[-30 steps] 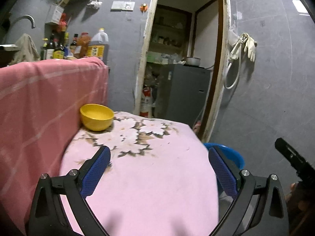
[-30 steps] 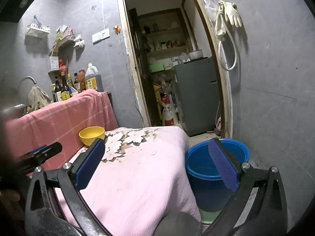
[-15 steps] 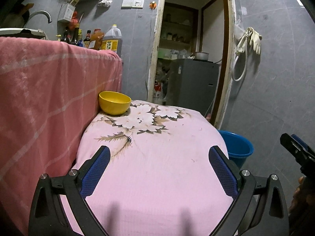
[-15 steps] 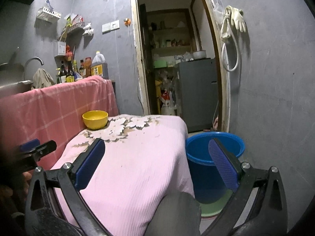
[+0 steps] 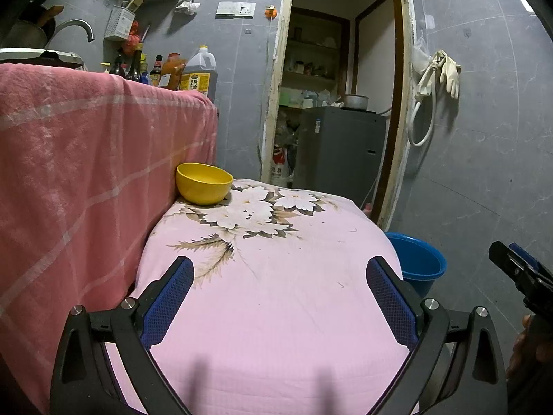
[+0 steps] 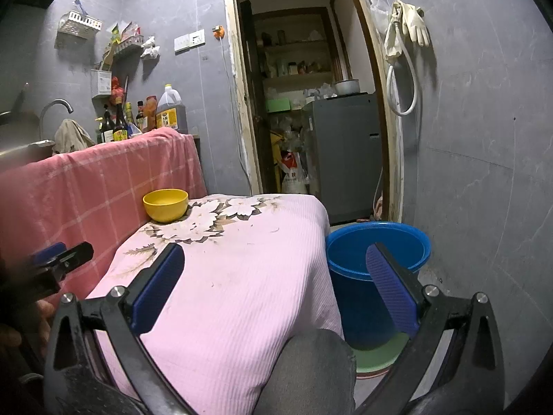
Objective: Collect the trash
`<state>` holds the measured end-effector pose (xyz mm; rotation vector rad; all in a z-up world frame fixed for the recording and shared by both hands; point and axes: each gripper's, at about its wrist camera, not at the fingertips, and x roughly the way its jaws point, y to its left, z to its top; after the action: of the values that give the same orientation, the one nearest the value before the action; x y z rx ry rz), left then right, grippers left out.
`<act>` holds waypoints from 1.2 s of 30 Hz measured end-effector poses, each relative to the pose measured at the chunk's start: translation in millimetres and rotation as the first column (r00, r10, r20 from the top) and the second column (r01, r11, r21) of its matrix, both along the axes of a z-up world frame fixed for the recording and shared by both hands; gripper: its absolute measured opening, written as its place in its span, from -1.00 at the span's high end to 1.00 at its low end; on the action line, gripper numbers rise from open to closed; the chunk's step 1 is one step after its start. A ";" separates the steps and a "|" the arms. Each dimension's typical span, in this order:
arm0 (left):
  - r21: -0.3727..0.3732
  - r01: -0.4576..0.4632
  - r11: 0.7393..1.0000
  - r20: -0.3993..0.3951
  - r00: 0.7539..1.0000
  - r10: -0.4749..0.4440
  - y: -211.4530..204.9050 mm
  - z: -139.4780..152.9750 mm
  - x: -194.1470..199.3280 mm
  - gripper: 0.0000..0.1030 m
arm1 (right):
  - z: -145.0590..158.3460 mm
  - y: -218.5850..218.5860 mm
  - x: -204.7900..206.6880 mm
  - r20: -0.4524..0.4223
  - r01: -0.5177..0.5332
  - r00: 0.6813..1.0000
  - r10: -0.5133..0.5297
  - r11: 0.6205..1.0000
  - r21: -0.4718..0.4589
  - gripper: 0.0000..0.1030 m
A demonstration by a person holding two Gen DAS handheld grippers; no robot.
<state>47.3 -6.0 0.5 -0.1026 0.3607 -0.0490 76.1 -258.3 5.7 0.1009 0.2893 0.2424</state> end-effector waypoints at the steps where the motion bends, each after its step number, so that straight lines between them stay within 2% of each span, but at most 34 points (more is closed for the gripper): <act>1: -0.001 -0.001 1.000 0.000 1.000 0.001 0.3 -0.3 -0.3 -0.90 | 0.2 0.4 0.2 -0.001 0.000 1.000 0.000 1.000 0.000 -1.00; 36: 0.001 -0.002 1.000 -0.012 1.000 0.002 5.0 -4.7 3.1 -0.90 | 0.9 2.8 1.6 -0.007 -0.001 1.000 0.001 1.000 0.000 -1.00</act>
<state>50.4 -1.1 -4.2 -0.1026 0.3725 -0.0467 77.7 -255.5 6.6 0.1015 0.2966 0.2428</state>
